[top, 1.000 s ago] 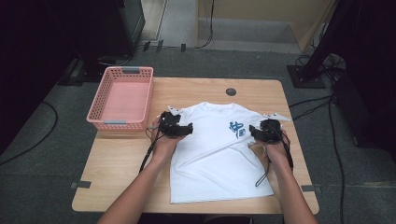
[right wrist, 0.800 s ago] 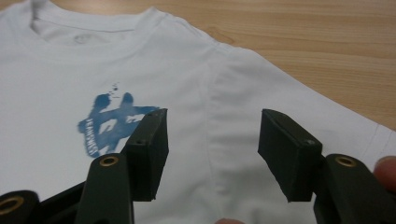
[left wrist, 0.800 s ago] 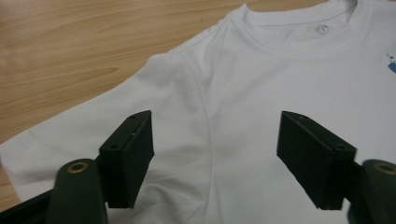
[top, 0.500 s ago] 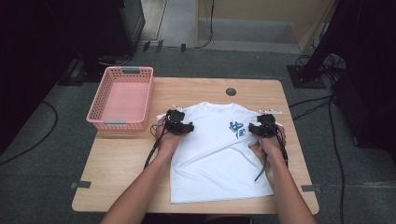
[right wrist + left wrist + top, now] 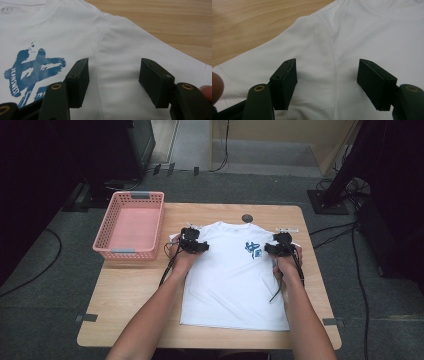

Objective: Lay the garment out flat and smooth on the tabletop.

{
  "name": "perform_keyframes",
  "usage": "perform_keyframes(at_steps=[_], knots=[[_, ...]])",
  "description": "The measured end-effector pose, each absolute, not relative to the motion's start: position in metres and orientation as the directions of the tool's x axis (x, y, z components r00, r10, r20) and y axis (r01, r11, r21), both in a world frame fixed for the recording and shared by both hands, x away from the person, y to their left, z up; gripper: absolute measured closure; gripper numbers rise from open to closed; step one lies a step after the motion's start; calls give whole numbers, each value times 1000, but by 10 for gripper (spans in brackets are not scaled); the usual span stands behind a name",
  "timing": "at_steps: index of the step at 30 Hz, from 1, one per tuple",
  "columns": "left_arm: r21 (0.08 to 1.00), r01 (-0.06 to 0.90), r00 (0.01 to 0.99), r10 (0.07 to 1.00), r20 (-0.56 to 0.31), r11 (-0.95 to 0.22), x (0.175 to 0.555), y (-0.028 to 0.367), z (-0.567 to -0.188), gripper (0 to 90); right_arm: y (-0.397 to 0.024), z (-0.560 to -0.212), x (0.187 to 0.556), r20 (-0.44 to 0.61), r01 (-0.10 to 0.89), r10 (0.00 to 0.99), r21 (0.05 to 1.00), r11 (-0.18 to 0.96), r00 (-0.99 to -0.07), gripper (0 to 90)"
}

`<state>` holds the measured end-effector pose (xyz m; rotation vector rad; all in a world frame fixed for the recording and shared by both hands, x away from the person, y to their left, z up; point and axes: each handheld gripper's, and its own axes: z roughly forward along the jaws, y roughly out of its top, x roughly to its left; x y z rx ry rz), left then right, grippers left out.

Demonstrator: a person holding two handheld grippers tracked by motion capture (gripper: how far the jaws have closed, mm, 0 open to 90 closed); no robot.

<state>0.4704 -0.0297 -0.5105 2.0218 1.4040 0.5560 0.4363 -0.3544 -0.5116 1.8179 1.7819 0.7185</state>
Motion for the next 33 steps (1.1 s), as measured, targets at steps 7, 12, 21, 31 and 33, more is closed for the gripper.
perform_keyframes(at_steps=[7,12,21,31,33], knots=[[686,696,349,935,-67,-211,475,-29,-509,266,-361,-514,447,64,718,998,695,-28,-23,380],[709,674,350,935,-61,-206,457,-22,-501,218,-377,-504,431,164,678,986,723,-132,18,360],[750,612,424,905,-41,-253,404,-7,-494,217,-383,-503,384,138,720,990,689,-79,-24,308],[735,596,468,884,12,-325,352,10,-506,199,-381,-513,339,50,730,998,683,-7,-37,281],[732,598,470,883,12,-328,345,14,-508,199,-380,-513,335,36,732,998,681,11,-48,279]])
